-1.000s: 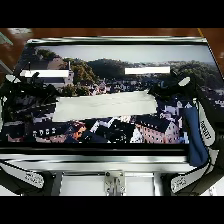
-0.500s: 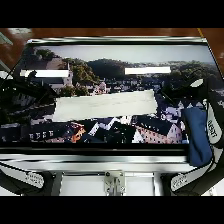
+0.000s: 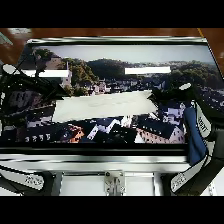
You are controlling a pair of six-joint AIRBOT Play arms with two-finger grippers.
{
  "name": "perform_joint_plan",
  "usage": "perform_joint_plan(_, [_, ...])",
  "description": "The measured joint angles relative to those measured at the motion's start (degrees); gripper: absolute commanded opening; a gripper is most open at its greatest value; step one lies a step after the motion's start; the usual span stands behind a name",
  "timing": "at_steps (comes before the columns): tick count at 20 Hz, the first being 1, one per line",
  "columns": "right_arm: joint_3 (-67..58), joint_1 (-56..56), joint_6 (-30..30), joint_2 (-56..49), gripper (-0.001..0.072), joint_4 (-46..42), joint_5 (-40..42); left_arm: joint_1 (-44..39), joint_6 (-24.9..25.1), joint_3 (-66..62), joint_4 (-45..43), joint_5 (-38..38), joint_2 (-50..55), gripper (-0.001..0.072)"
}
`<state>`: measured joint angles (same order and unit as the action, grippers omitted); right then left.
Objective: Fold the shirts.
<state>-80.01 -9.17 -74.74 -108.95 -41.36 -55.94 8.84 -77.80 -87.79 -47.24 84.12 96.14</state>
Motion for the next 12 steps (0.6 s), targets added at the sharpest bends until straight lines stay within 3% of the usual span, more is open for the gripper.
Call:
perform_joint_plan(1, [-0.2,-0.1,1.2,0.9,0.0067,0.7,-1.0,-0.7,0.1,0.0,0.8,-0.4,-0.1,0.0219])
perform_joint_plan(3, [-0.3,-0.4,3.1,3.8,0.0067,1.1,-3.0,-2.5,0.5,0.0,1.9,-2.2,-0.2,0.0181])
perform_joint_plan(5, [-0.4,-0.8,4.2,8.3,0.0067,1.3,-5.0,-5.4,1.4,0.1,2.5,-5.5,-0.3,0.0062])
perform_joint_plan(9, [-0.5,-0.5,4.8,19.8,0.0067,1.3,-12.0,-15.7,2.8,1.3,3.2,-15.9,0.9,0.0031])
perform_joint_plan(12, [-0.5,0.4,1.7,28.9,0.0067,-0.3,-17.2,-25.1,3.3,1.8,3.8,-21.9,3.9,0.003])
